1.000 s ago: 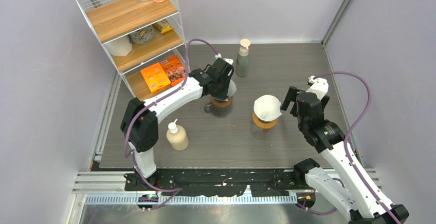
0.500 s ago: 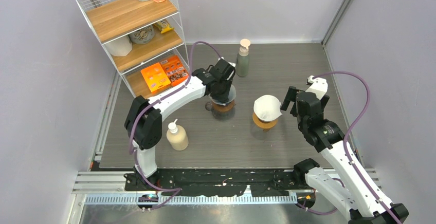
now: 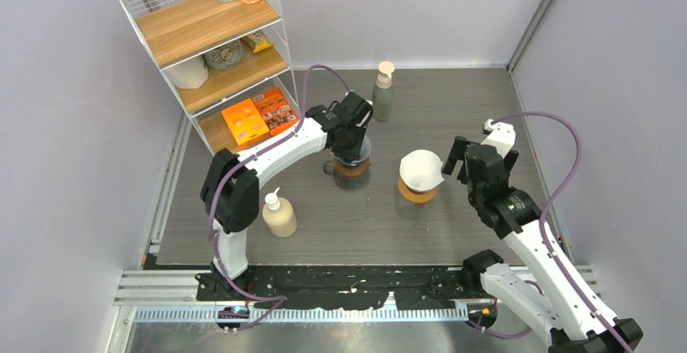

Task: Place the coffee filter in the dripper

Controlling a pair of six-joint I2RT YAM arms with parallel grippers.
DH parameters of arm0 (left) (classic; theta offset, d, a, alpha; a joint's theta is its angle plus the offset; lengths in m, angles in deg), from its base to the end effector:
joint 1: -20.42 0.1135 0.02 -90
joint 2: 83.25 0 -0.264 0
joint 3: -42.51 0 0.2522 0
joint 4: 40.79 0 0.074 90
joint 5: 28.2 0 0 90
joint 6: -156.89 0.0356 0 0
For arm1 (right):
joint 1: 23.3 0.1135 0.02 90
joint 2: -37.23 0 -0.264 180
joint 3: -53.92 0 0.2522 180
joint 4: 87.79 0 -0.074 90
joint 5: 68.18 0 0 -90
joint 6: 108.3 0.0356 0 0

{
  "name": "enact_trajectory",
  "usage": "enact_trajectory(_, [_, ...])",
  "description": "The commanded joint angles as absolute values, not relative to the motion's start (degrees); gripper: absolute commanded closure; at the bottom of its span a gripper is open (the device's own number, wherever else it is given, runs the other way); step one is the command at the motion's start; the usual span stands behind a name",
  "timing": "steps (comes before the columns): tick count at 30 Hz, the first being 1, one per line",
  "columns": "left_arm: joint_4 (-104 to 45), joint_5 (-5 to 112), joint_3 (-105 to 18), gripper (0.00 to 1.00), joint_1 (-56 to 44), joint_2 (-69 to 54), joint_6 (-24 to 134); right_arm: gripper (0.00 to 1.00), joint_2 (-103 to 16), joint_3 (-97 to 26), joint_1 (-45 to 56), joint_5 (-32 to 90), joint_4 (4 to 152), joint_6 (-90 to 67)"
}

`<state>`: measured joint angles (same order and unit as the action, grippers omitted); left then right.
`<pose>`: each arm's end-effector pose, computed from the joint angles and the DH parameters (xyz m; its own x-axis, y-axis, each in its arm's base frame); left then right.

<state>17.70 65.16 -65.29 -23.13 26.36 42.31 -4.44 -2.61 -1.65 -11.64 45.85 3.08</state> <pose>0.3022 -0.2844 0.2591 -0.8499 0.2350 -0.4717 0.3445 0.9251 -0.1598 0.1513 0.0389 0.2995 -0.4051 0.1664 -0.8990 0.2973 0.9538 0.0426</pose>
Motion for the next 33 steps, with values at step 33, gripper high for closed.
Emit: enact_trajectory(33, [16.8,66.4,-68.8,0.77,-23.4,19.4,43.9,0.05,-3.8,-2.7,-1.9,-13.3,47.5,3.1])
